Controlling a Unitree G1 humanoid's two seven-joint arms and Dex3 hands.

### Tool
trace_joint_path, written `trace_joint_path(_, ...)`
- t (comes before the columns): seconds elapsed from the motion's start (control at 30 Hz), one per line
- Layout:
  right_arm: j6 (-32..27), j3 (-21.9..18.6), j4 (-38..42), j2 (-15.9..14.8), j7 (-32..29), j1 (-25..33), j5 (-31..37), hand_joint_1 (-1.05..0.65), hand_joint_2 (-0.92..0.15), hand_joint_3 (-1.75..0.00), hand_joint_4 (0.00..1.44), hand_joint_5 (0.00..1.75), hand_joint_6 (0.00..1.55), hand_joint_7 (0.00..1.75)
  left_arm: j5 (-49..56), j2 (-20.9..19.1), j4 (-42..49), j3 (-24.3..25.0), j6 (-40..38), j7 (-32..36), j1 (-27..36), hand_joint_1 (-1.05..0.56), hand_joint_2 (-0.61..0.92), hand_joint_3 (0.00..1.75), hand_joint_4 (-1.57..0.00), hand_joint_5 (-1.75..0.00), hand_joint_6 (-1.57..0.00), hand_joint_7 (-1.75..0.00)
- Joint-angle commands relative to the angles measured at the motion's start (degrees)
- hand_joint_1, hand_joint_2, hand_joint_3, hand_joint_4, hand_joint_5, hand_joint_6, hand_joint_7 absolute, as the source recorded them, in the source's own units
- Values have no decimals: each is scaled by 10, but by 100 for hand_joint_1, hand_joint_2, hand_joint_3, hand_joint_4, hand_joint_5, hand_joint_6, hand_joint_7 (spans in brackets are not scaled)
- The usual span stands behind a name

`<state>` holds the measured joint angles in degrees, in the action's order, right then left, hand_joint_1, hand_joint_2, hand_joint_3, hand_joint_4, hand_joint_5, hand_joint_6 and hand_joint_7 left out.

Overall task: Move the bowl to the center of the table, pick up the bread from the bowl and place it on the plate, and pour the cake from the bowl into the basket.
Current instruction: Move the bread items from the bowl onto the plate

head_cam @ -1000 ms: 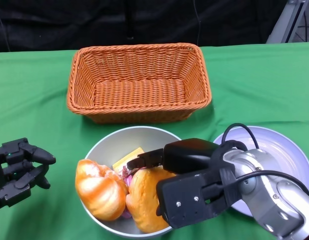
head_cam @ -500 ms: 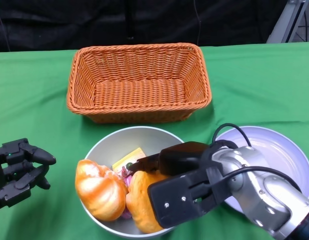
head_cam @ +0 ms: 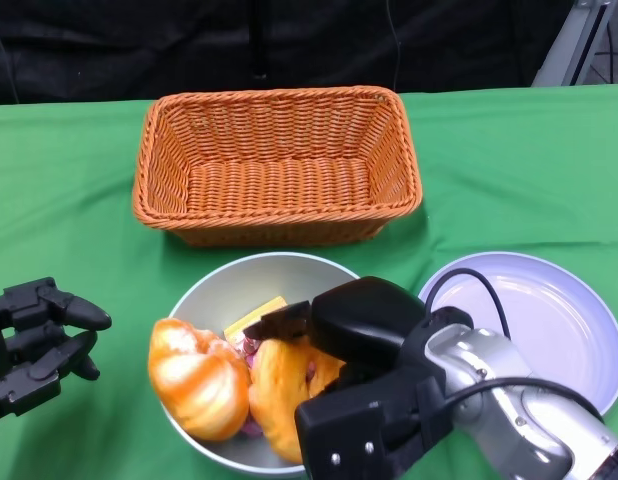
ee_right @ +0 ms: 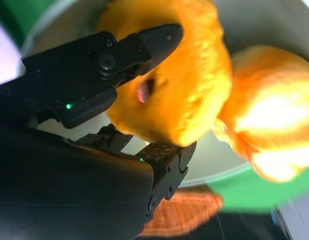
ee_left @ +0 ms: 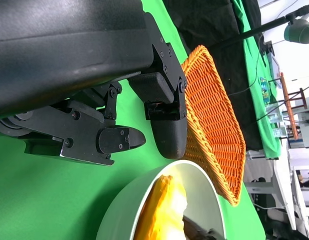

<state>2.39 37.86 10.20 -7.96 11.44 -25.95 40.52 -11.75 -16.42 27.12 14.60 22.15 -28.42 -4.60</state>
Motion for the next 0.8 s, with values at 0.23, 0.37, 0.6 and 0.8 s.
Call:
trace_joint_path(0.23,57,-27,47,8,-75,5,-3,-20,-80,0,58,132,65,75,2,-13,16,-5,17,1,-5,-3,92,39,-72,-145,-81,-104)
trace_joint_path(0.37,65,-31,43,4,-92,3,8,-14,-84,0,65,134,78,61,4,-15,23,-7,26,0,-8,-2,92,40,-72,-146,-80,-104)
trace_joint_path(0.6,49,-43,15,3,-71,6,5,-15,-83,0,67,128,95,39,6,-15,22,-7,23,4,-8,-3,92,39,-73,-148,-80,-105)
trace_joint_path(0.8,32,-53,-32,-3,-29,6,-3,-14,-80,0,81,104,106,13,7,-17,26,-8,24,3,-9,-4,92,40,-72,-148,-79,-106)
